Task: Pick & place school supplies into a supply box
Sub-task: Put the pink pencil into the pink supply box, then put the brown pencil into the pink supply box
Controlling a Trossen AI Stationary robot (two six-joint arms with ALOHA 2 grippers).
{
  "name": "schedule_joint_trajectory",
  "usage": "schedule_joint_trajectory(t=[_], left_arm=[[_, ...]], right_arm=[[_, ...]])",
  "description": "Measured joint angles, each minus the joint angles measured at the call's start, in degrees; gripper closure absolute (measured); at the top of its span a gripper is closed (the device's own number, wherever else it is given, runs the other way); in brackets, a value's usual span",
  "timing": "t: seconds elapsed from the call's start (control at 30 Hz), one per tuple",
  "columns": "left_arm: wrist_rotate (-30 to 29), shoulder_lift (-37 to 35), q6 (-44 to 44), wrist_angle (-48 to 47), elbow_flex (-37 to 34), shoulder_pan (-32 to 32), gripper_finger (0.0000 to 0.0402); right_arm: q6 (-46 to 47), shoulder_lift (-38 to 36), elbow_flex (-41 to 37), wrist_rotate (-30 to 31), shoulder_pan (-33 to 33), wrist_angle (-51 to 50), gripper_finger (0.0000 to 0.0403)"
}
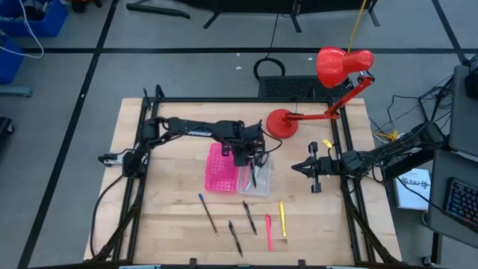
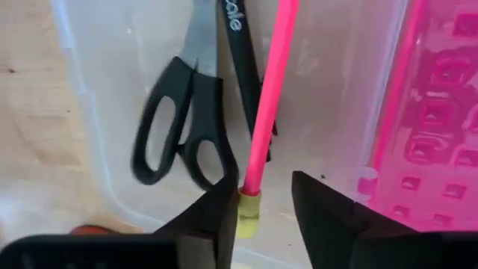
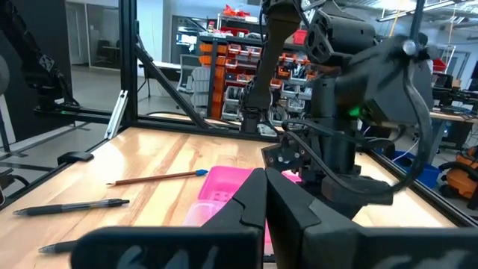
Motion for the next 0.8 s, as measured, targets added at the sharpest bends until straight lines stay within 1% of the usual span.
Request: schedule_joint_trajectory(t=[0.07,0.2,0.33,0.43,0.57,0.7,0.8], left_arm=[[0.04,-1.08,-0.72,-0.18,0.77,-0.76,0.0260],[1.99,-4.22,-3.76,-0.75,1.65,-1.98,0.0261],[2.14,-6.35,-8.60,-1.38,1.67,-2.31,0.0265],[2.21,-8.71,-13.45,-3.82,1.67,-2.46,0.0266],[3.31,-14.98,-23.04,-8.32,1.65,-3.32,0.0266],[4.36,-23.51,-36.63,-11.66,1.43,-4.73,0.0266],[2.99,-31.22,-44.07,-12.81,-2.36,-5.95,0.0278]], right_arm=[[0.00,-0.02,0.00,0.00,0.00,0.63,0.0403],[-0.02,-0.03,0.00,-0.02,0.00,0.98,0.0403],[-0.03,-0.02,0.00,-0.01,0.00,0.95,0.0403],[-0.21,-0.02,0.00,-0.02,0.00,0.92,0.0403],[-0.31,-0.04,0.00,-0.02,0.00,1.06,0.0403],[-0.12,-0.02,0.00,-0.04,0.00,1.05,0.0403],[-0.07,-0.03,0.00,-0.06,0.00,1.05,0.0403]])
